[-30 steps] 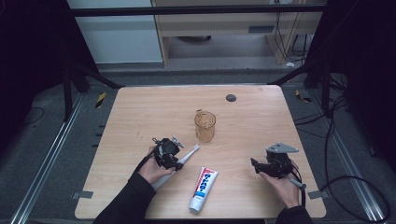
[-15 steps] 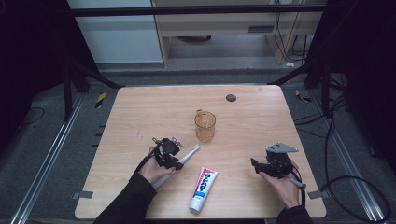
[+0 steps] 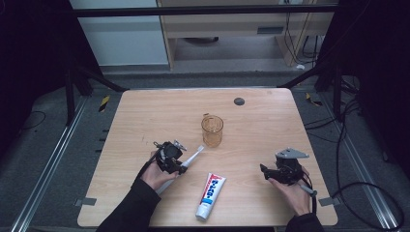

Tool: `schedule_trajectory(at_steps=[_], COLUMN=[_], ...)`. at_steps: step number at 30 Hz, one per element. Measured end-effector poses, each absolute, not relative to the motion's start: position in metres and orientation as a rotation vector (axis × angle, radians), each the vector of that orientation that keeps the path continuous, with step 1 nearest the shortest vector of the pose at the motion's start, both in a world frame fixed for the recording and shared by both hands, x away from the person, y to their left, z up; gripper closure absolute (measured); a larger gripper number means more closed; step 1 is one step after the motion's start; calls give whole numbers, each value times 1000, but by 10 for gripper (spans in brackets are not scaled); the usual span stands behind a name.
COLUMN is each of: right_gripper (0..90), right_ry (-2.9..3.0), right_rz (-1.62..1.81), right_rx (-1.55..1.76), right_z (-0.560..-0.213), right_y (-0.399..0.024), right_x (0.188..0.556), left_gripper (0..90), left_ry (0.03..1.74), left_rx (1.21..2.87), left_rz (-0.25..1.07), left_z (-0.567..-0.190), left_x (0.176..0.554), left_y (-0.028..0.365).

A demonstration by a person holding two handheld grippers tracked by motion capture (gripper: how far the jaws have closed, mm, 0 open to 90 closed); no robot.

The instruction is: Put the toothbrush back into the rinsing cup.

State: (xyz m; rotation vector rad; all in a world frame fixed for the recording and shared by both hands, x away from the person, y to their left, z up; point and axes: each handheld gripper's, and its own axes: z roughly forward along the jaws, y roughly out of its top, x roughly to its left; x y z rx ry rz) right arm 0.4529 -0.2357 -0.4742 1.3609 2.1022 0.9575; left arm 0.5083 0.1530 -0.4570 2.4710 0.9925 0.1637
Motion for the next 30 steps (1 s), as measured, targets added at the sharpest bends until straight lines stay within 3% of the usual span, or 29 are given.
schedule_trajectory(at_steps=[30], right_gripper=[292], right_ry=[2094], right_rz=[955], right_rx=[1356], right_z=[-474], right_y=[-236], right_x=[452], left_gripper=[670], left_ry=[965], left_rx=[2083], left_rz=[471], left_z=[-382], left_x=[485], left_y=[190])
